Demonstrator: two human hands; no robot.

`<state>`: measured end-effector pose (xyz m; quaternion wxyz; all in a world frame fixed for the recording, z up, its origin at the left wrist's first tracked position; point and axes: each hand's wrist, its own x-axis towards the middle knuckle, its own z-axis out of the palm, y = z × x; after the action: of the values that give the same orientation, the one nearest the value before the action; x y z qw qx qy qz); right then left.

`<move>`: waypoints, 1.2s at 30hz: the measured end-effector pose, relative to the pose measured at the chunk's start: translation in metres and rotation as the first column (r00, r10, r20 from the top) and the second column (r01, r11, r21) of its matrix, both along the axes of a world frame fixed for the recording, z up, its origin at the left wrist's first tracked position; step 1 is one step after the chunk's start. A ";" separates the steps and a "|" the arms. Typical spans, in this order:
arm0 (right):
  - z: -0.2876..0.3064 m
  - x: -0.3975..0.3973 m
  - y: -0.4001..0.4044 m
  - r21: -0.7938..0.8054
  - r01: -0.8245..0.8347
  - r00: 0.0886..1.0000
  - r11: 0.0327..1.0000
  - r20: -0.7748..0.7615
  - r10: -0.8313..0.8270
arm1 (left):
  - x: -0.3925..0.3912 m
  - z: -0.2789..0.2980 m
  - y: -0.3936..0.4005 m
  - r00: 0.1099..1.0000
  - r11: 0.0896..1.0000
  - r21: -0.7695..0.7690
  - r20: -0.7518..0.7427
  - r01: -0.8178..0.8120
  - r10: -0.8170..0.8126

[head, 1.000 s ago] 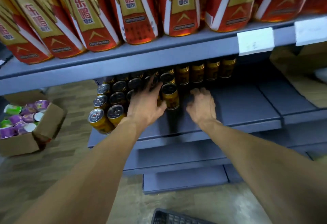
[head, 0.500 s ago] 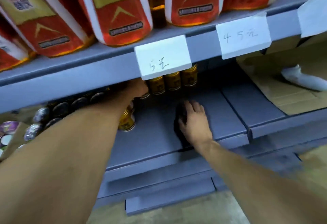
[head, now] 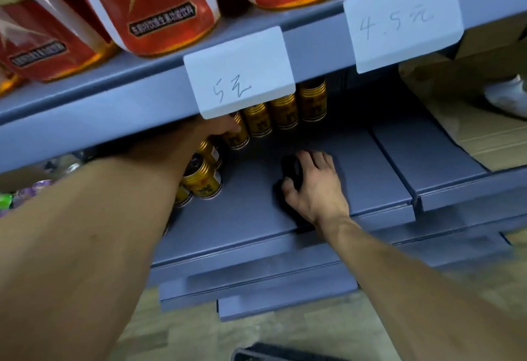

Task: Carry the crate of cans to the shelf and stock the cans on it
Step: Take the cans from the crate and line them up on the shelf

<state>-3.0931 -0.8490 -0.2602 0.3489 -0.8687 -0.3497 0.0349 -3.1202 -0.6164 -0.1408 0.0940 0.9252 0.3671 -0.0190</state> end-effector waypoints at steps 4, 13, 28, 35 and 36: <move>-0.002 0.003 -0.001 0.007 0.023 0.999 1.000 -0.041 -0.023 | -0.011 -0.011 -0.011 0.997 0.995 -0.092 0.061 -0.041 0.047; 0.045 -0.010 0.032 0.109 -0.159 0.971 0.981 -0.163 0.176 | -0.065 0.031 -0.051 0.975 0.976 -0.105 0.130 0.191 -0.177; 0.060 -0.149 0.062 0.117 -0.329 0.886 0.937 -0.304 0.349 | -0.214 0.043 -0.058 0.976 0.979 -0.023 -0.083 0.202 -0.204; 0.043 -0.182 0.080 0.103 -0.249 0.902 0.963 -0.336 0.270 | -0.255 0.034 -0.036 0.977 0.973 0.131 -0.129 0.189 -0.172; 0.042 -0.180 0.081 0.098 -0.244 0.908 0.965 -0.326 0.263 | -0.258 0.032 -0.033 0.976 0.970 0.145 -0.128 0.193 -0.174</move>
<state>-3.2728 -0.7677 -0.2185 0.4197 -0.7873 -0.3956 0.2179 -3.3778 -0.6496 -0.1083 -0.0024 0.9571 0.2850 -0.0518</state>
